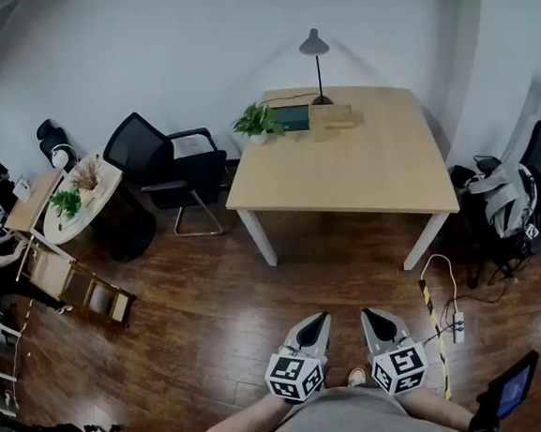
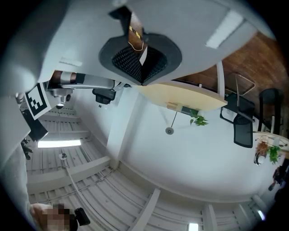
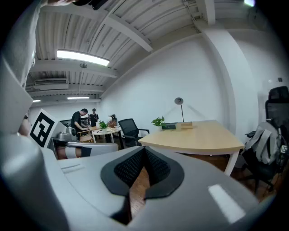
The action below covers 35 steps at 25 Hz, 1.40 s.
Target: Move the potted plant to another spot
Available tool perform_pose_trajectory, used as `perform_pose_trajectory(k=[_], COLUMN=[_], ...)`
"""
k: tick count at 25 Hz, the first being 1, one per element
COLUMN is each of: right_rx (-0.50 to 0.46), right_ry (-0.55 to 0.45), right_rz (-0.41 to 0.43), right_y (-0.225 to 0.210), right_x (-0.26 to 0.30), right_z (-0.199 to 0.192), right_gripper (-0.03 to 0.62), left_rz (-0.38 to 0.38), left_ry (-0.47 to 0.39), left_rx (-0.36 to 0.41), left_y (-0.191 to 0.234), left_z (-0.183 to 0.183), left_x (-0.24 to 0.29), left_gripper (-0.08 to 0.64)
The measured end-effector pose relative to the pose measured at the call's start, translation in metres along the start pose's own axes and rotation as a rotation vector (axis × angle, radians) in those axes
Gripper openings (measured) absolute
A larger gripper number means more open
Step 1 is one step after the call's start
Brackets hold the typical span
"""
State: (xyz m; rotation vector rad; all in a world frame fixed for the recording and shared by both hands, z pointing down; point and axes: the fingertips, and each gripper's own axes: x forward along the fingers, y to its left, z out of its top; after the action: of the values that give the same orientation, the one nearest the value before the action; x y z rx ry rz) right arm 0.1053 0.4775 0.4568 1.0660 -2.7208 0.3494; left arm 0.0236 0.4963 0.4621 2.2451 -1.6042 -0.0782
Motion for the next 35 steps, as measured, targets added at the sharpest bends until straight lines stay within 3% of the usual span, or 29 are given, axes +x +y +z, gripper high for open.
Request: perform_pose_trajectory(k=[9,18,26,35], right_rx=[0.011,0.004,0.014,-0.004], right_ry=[0.016,-0.003,-0.014,-0.009], right_rz=[-0.035,-0.064,-0.040,0.049], right_y=[0.019,0.002,-0.059,-0.143], right_x=[0.034,0.074,0.146,0.236], right_z=[-0.004,0.015,0.033,0.084], right_gripper=[0.005,0.005,0.005,0.005], left_rz=[-0.030,-0.039,-0.004,0.081], left_ry=[0.019,0.021,0.014,-0.032], left_rx=[-0.010,-0.009,0.007,0.025], left_y=[0.041,0.073,0.115,0.155], left_z=[0.004,0.022,0.043,0.104], left_x=[-0.006,0.021,0.106,0.225], left_gripper=[0.003,0.003,0.003,0.003])
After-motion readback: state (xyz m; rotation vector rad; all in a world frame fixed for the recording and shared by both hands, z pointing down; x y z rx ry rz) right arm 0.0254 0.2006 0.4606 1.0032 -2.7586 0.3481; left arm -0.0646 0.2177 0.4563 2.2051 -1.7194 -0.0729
